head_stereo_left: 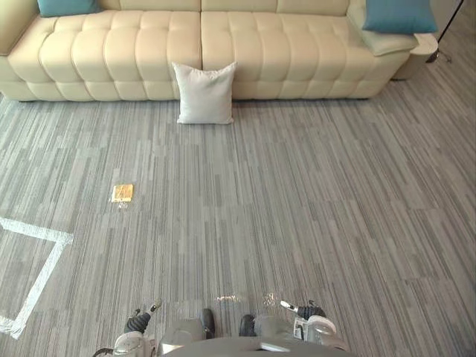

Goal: Pick up cushions and gather them together orderly.

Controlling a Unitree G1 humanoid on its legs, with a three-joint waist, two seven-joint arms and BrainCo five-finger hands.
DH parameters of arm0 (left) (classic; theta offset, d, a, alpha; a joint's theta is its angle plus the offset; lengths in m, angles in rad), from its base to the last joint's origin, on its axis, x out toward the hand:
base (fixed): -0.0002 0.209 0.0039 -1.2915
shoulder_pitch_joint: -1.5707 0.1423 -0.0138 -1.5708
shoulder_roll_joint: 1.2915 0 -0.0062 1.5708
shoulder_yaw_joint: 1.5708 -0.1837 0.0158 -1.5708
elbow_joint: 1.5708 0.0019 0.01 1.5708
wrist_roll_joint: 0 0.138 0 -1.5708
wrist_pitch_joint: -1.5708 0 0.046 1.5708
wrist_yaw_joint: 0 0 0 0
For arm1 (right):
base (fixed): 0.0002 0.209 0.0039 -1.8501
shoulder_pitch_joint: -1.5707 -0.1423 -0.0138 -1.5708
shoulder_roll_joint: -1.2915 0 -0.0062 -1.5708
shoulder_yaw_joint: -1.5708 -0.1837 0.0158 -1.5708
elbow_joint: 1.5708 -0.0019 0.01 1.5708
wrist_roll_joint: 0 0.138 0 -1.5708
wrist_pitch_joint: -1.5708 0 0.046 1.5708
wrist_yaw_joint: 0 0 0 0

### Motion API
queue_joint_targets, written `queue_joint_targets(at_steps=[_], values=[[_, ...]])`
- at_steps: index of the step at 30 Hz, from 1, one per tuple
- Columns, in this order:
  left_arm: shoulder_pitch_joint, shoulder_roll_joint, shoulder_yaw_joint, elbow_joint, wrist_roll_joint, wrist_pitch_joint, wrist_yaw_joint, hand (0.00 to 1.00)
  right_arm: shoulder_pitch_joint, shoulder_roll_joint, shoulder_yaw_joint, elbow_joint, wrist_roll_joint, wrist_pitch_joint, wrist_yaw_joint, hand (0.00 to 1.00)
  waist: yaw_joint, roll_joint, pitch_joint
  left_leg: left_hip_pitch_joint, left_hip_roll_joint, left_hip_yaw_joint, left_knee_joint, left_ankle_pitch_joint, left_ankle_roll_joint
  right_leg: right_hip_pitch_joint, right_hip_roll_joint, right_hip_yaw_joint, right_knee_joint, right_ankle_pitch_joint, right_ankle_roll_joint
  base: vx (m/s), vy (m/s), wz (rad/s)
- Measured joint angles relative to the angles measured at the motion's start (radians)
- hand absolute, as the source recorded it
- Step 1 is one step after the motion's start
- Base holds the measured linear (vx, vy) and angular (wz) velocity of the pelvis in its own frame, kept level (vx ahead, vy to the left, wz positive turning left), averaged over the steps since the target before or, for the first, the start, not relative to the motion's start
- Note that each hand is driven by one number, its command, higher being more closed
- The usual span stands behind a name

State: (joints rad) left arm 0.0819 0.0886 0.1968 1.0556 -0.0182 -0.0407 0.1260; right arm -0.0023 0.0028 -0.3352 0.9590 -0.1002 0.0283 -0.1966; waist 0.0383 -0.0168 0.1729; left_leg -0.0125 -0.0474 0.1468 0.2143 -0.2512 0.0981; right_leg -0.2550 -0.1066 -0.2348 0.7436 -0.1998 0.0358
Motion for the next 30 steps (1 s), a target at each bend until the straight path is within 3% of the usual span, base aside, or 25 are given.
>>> queue_joint_targets(at_steps=[3, 5, 7, 10, 12, 13, 15, 16, 18, 19, 20, 22, 24, 27, 30], values=[[0.001, 0.001, 0.002, -0.008, 0.000, 0.001, 0.001, 0.00, -0.004, 0.002, -0.002, -0.004, 0.027, -0.006, -0.001, 0.00, 0.000, -0.004, 0.006, 0.083, 0.001, -0.027, -0.009, -0.039, 0.000, -0.081, -0.012, -0.016, 0.119, -0.071, 0.012, 0.27, 0.053, 0.18], [-0.013, -0.006, 0.001, -0.017, -0.001, 0.002, 0.001, 0.00, -0.010, 0.001, -0.007, -0.008, 0.036, -0.008, -0.001, 0.00, -0.007, 0.000, 0.008, 0.149, 0.008, -0.049, -0.065, -0.039, -0.002, -0.123, -0.007, -0.076, 0.072, -0.102, 0.002, 0.44, 0.016, 0.38], [-0.043, -0.025, -0.006, -0.023, -0.001, 0.001, 0.001, 0.00, -0.034, 0.000, -0.026, -0.008, 0.046, -0.013, -0.001, 0.00, -0.012, 0.007, 0.015, 0.207, 0.021, -0.077, -0.126, -0.044, -0.016, -0.206, 0.029, -0.137, -0.110, -0.058, -0.014, 0.55, -0.040, 0.51], [-0.078, -0.045, -0.047, -0.022, 0.001, 0.001, -0.003, 0.00, -0.053, -0.008, -0.032, -0.008, 0.056, -0.013, -0.001, 0.00, -0.040, -0.006, 0.044, 0.278, 0.024, -0.140, -0.140, -0.069, -0.070, -0.246, 0.068, -0.118, -0.415, 0.117, -0.030, 0.59, -0.094, 0.73], [-0.082, -0.061, -0.044, -0.019, 0.003, 0.000, -0.004, 0.00, -0.047, -0.012, -0.043, -0.007, 0.056, -0.012, -0.002, 0.00, -0.056, -0.009, 0.053, 0.342, 0.038, -0.189, -0.136, -0.090, -0.109, -0.240, 0.074, -0.058, -0.420, 0.301, -0.125, 0.68, -0.189, 0.89], [-0.104, -0.075, -0.041, -0.014, 0.003, -0.002, -0.007, 0.00, -0.064, -0.024, -0.070, -0.010, 0.054, -0.013, -0.001, 0.00, -0.054, 0.014, 0.066, 0.343, 0.065, -0.198, -0.112, -0.069, -0.147, -0.262, 0.069, -0.077, -0.309, 0.214, -0.146, 0.54, -0.206, 0.49], [-0.105, -0.094, -0.035, -0.015, 0.003, -0.003, -0.008, 0.00, -0.070, -0.032, -0.086, -0.010, 0.055, -0.014, -0.001, 0.00, -0.052, 0.033, 0.075, 0.343, 0.081, -0.185, -0.058, -0.031, -0.185, -0.259, 0.072, -0.091, -0.229, 0.136, -0.169, 0.67, -0.279, 0.16], [-0.106, -0.113, 0.000, -0.016, 0.003, -0.001, -0.010, 0.00, -0.071, -0.030, -0.084, -0.011, 0.055, -0.014, -0.001, 0.00, -0.061, 0.041, 0.079, 0.311, 0.097, -0.172, 0.051, 0.026, -0.200, -0.216, 0.080, -0.106, -0.215, 0.076, -0.176, 0.78, -0.324, 0.17], [-0.107, -0.120, 0.002, -0.024, 0.003, -0.002, -0.013, 0.00, -0.062, -0.025, -0.066, -0.026, 0.055, -0.011, -0.001, 0.00, -0.077, 0.045, 0.080, 0.255, 0.110, -0.170, 0.204, 0.103, -0.199, -0.159, 0.089, -0.116, -0.237, 0.044, -0.169, 0.57, -0.237, 0.28], [-0.106, -0.131, 0.008, -0.033, 0.004, -0.002, -0.026, 0.00, -0.045, -0.013, -0.049, -0.048, 0.058, -0.015, 0.000, 0.00, -0.077, 0.058, 0.081, 0.177, 0.138, -0.161, 0.403, 0.212, -0.225, -0.086, 0.114, -0.120, -0.290, 0.023, -0.166, 0.48, -0.167, 0.16], [-0.106, -0.138, 0.033, -0.051, 0.005, -0.002, -0.029, 0.00, -0.039, -0.006, -0.025, -0.050, 0.064, -0.021, 0.000, 0.00, -0.072, 0.070, 0.081, 0.089, 0.193, -0.109, 0.608, 0.202, -0.231, -0.019, 0.143, -0.121, -0.330, 0.009, -0.168, 0.47, -0.147, 0.03], [-0.105, -0.138, 0.047, -0.073, 0.011, -0.001, -0.028, 0.00, -0.038, -0.002, -0.018, -0.047, 0.069, -0.024, 0.000, 0.00, -0.055, 0.074, 0.083, -0.022, 0.273, -0.018, 0.809, 0.145, -0.211, 0.068, 0.169, -0.115, -0.374, -0.006, -0.171, 0.39, -0.110, -0.13], [-0.105, -0.140, 0.047, -0.105, 0.011, -0.002, -0.028, 0.00, -0.038, -0.003, -0.008, -0.038, 0.077, -0.023, -0.002, 0.00, -0.032, 0.073, 0.083, -0.129, 0.307, 0.048, 0.858, 0.069, -0.190, 0.152, 0.173, -0.088, -0.425, -0.013, -0.167, 0.36, -0.050, -0.23], [-0.107, -0.136, 0.063, -0.130, 0.011, -0.007, -0.027, 0.00, -0.031, 0.000, 0.017, -0.040, 0.093, -0.022, -0.002, 0.00, -0.017, 0.071, 0.084, -0.279, 0.311, 0.096, 0.750, -0.013, -0.135, 0.267, 0.165, -0.052, -0.514, -0.013, -0.144, 0.33, 0.050, -0.27], [-0.109, -0.140, 0.074, -0.139, 0.011, -0.014, -0.026, 0.00, -0.019, 0.008, 0.009, -0.042, 0.095, -0.023, -0.003, 0.00, 0.004, 0.055, 0.087, -0.318, 0.277, 0.109, 0.424, -0.015, -0.148, 0.359, 0.129, -0.024, -0.549, -0.029, -0.102, 0.33, 0.134, -0.24]])
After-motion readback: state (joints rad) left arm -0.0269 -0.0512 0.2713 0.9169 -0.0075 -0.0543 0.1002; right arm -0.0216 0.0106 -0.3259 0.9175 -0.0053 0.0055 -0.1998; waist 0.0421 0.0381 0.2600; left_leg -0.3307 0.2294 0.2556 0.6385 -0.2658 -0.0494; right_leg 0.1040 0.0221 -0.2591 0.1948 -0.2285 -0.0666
